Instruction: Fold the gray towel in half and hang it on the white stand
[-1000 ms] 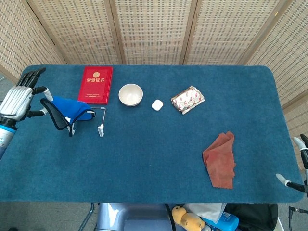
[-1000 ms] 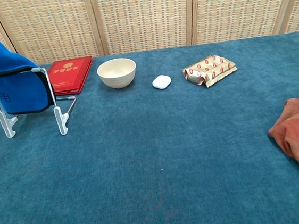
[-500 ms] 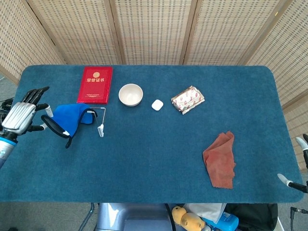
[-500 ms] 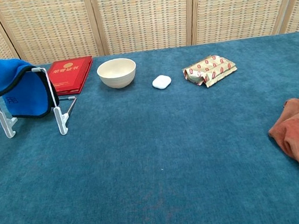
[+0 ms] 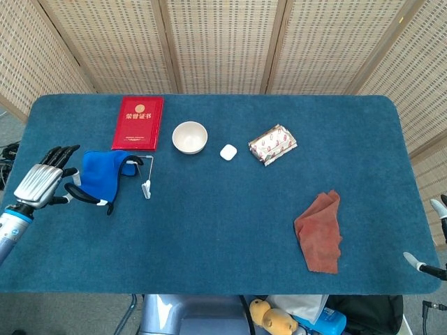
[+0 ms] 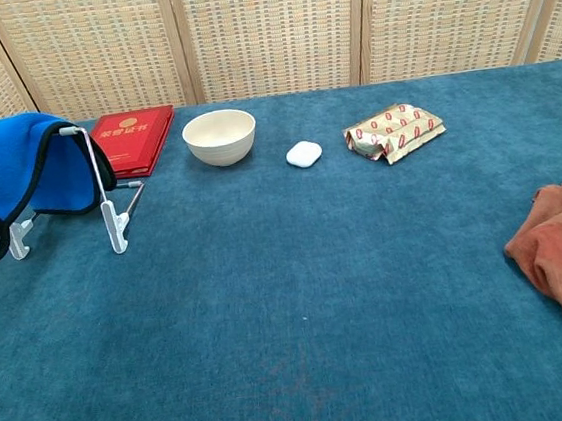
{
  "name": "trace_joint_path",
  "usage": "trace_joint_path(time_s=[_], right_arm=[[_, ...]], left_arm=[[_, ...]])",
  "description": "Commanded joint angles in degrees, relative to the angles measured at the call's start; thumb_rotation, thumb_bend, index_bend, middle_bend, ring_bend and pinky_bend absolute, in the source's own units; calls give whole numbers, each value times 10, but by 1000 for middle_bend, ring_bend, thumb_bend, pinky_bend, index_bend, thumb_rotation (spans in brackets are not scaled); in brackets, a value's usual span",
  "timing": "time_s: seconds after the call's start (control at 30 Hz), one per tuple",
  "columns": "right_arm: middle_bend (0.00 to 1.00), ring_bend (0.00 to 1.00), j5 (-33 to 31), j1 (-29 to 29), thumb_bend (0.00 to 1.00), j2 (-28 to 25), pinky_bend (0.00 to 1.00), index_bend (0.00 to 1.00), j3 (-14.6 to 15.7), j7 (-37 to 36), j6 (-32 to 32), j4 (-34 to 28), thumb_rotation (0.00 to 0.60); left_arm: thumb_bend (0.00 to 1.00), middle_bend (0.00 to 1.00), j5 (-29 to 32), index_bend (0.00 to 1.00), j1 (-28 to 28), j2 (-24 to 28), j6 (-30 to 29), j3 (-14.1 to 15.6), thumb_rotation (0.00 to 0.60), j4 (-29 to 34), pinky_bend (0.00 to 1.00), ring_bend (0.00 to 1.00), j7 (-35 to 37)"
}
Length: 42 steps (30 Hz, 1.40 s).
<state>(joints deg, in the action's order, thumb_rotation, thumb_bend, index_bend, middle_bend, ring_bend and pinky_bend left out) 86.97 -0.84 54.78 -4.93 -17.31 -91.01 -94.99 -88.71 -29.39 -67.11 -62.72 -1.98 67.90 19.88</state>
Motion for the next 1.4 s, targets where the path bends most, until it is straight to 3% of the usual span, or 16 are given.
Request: trace_joint_path(time_s=[0.03, 0.07, 0.13, 0.17, 0.4, 0.63, 0.9, 1.1, 1.27, 1.4], right_arm=[[0, 0, 0, 0, 0, 0, 0, 0, 0, 0, 0, 0, 600], [0, 0, 0, 0, 0, 0, 0, 0, 0, -1, -1, 0, 600], [0, 0, 0, 0, 0, 0, 0, 0, 0, -1, -1, 0, 600], [0, 0, 0, 0, 0, 0, 0, 0, 0, -1, -1, 0, 600], [0, 0, 5, -1, 0, 0, 0, 0, 2, 3, -3, -2, 600], [0, 0, 10, -3, 0, -1, 0, 0, 4, 4, -7, -4, 600], [0, 0, 17, -5, 0, -2, 0, 0, 6, 1, -13, -4, 600], [0, 0, 23, -7, 0, 0, 0, 0, 6, 1, -21, -3, 600], [0, 0, 30, -9, 0, 4, 0, 0, 7, 8, -30, -1, 600], [0, 0, 35, -11, 0, 9, 0, 0, 7, 18, -38, -1, 600]], left_arm=[[648, 0, 4, 553, 5, -17, -2, 4, 600, -24, 0, 0, -31], [598, 0, 2, 326, 6, -23, -5, 7, 600, -33, 0, 0, -32], [486, 0, -6, 46, 9, -30, -18, 9, 600, -45, 0, 0, -17], [428, 0, -11, 0, 11, -35, -28, 10, 600, -55, 0, 0, -3], [248, 0, -57, 0, 28, -63, -97, 34, 600, -141, 0, 0, 79], [193, 0, -68, 0, 42, -56, -107, 56, 600, -161, 0, 0, 89], [192, 0, -42, 0, 68, -38, -150, 38, 600, -156, 0, 0, 110], [192, 0, 13, 0, 109, 30, -180, 13, 600, -40, 0, 0, 74], [192, 0, 67, 0, 158, 88, -206, 4, 600, 105, 0, 0, -27], [192, 0, 109, 0, 194, 100, -239, -2, 600, 194, 0, 0, -116]])
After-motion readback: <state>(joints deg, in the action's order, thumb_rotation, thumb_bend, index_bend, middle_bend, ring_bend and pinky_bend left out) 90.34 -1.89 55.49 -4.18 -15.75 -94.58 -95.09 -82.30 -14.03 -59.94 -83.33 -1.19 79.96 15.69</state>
